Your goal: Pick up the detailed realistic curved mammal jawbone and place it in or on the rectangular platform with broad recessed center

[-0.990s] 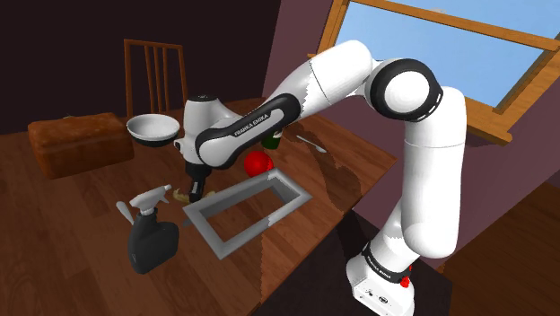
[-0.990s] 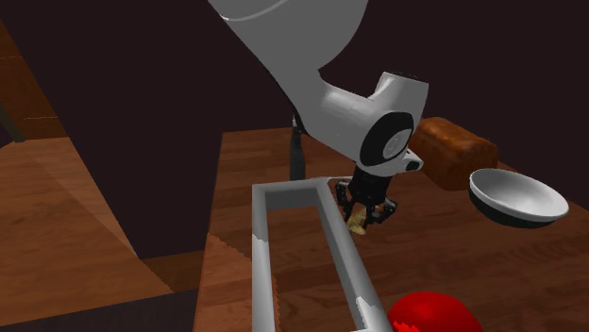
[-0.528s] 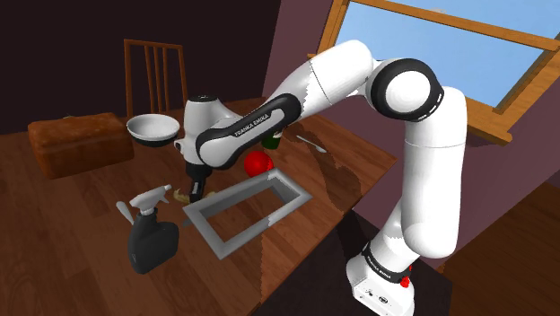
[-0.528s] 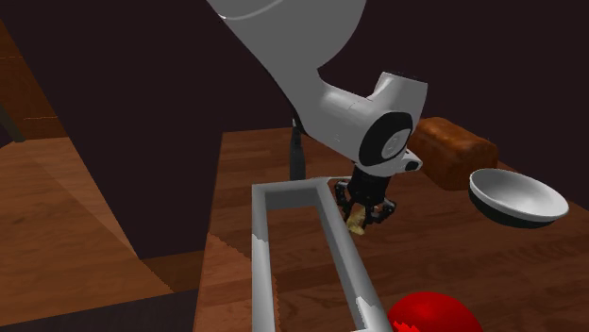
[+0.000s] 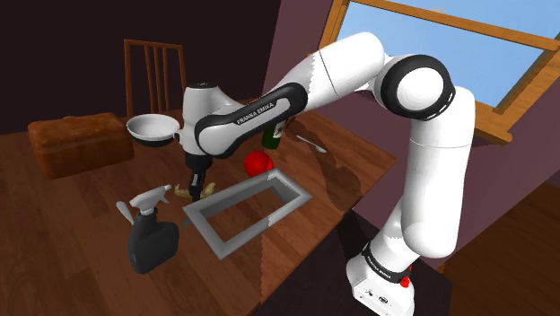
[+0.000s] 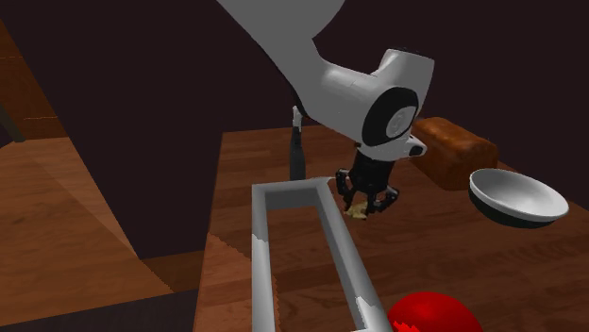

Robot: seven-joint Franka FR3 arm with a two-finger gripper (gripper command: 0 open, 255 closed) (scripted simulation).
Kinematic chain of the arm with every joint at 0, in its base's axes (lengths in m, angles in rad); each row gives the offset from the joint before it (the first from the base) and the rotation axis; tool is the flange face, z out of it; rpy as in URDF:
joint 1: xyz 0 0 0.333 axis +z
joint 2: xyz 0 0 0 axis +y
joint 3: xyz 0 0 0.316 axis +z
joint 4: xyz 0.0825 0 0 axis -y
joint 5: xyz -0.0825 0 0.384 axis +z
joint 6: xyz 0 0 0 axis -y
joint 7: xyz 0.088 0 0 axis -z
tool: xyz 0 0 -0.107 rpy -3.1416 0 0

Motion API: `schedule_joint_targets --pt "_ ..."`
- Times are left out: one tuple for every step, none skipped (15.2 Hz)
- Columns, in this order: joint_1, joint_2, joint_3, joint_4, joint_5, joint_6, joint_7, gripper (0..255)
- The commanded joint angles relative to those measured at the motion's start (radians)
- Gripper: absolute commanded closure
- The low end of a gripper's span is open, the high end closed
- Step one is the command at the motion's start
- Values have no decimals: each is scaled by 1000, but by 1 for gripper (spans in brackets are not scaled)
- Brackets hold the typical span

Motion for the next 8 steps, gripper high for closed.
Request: schedule_joint_targets --pt "-3 -21 4 1 7 -21 -2 255" --pt "-4 -29 6 3 10 -32 -3 255" --pt "-6 -37 7 6 13 -43 -4 255" --pt "-7 -45 9 9 16 -53 -6 255" --pt "-8 -53 10 13 19 -64 -7 255" --pt "-9 -61 12 17 21 -75 -8 255" --pt "-10 -69 13 20 24 -87 -9 255" --pt "-11 -76 14 24 27 -98 -10 255"
